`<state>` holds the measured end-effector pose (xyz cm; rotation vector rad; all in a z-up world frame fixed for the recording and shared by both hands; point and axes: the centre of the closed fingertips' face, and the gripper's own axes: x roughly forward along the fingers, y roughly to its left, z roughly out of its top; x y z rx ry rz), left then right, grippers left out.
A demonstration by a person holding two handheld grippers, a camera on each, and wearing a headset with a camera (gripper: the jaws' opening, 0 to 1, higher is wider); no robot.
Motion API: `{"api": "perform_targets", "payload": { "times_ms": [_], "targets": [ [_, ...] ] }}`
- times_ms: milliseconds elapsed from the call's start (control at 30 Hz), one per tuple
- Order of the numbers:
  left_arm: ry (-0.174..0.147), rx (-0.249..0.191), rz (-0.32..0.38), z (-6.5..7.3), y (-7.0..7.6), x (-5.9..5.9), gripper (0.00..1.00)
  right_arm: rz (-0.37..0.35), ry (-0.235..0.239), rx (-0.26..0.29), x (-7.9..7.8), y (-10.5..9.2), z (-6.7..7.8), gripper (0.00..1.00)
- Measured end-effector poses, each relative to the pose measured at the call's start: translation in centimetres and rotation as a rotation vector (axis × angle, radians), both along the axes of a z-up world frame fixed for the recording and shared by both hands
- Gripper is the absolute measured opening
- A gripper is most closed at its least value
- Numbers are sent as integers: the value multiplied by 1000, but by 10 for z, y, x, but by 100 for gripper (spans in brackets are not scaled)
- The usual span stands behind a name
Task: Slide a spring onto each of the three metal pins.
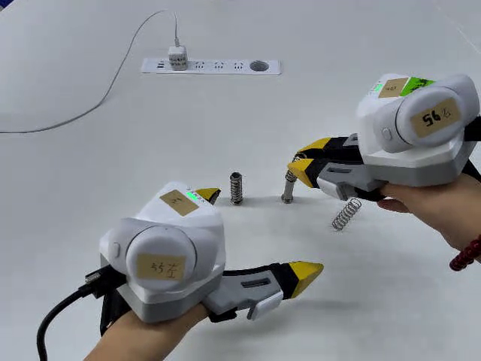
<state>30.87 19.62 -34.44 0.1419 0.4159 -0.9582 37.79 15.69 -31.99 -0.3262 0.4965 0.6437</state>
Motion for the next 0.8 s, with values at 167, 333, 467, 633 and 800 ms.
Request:
{"api": "perform_targets", "payload": {
  "times_ms": [167,333,467,633,800],
  "targets": [
    [6,6,0,-1,1,0,94,10,-1,-46,1,3,0,12],
    [2,5,0,-1,1,0,94,8,14,-74,1,5,-3,12],
    [3,7,-3,-2,1,0,93,1,28,-78,1,4,-6,12],
    [2,8,-4,-2,1,0,92,-7,58,-67,1,3,-14,12],
    [-7,10,-7,-1,1,0,91,-10,72,-71,1,2,-21,12]
  ]
}}
